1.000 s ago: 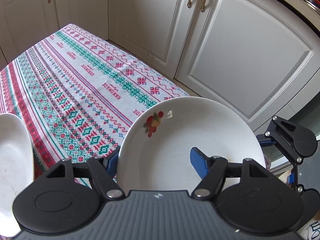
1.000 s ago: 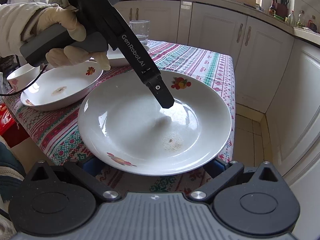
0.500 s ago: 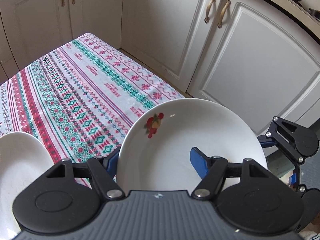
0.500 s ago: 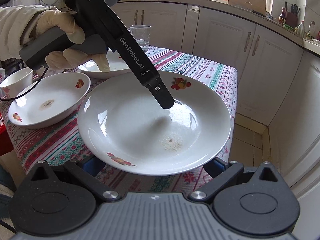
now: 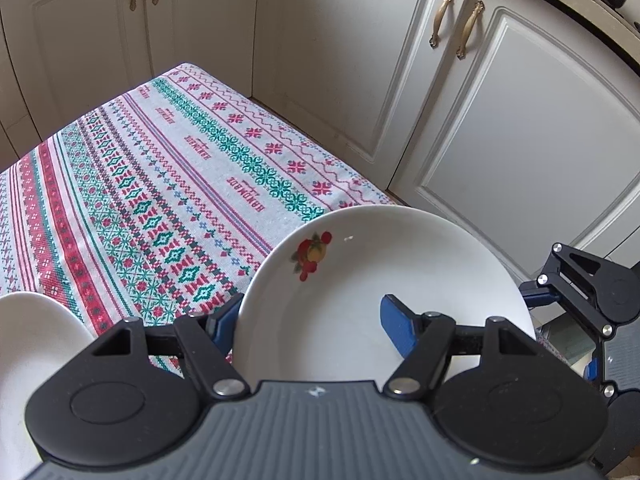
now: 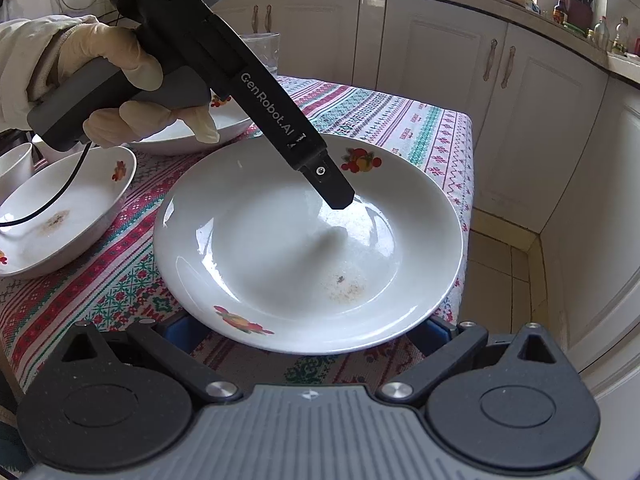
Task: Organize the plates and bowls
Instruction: 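Lift the stained plate by its rim with the left gripper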
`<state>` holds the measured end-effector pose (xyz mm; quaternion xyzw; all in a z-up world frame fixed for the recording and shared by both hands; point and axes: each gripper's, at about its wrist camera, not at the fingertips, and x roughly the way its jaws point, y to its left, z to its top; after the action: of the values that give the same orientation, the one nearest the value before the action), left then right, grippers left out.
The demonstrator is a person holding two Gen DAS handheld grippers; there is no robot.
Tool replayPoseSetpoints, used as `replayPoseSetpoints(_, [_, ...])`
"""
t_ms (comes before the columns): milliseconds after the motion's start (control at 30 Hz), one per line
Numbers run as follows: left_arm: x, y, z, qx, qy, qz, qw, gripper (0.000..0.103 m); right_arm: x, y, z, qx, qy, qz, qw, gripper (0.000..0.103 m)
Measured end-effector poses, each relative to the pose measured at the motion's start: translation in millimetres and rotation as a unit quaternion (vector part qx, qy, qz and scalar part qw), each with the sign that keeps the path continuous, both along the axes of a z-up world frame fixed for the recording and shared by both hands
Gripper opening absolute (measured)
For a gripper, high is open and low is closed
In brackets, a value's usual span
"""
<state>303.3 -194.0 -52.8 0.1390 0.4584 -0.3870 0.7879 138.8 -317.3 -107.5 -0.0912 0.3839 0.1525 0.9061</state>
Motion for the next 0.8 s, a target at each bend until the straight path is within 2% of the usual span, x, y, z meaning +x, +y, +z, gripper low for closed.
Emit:
replayPoseSetpoints(167, [-0.5,0.2,-2.4,0.004,-0.007,0.003,1.0000,0.071,3.8,1.4,-0.8,-0.006,-0.004,-0.001,1.000,0.103])
replayPoseSetpoints(333, [-7.4,1.6,3.6,0.009,-0.022,0.001,0.9997,0.076,2.6,2.1,-0.1,-0.006,-0.005,-0.006,1.000,0.103])
replayPoseSetpoints(567, [-30.7,28.1,34.0,-0.002,-0.060,0.021,0.9979,0.079,-21.4,-2.6,18.8,0.007,-0.015,-0.015,1.000,0.103])
replayPoseSetpoints(800, [-80.9,73.3,67.1,-0.027,-0.117,0.053,0.9913,0.086,-58.0,12.5,32.4,0.011,-0.034,-0.003,0.999,0.103])
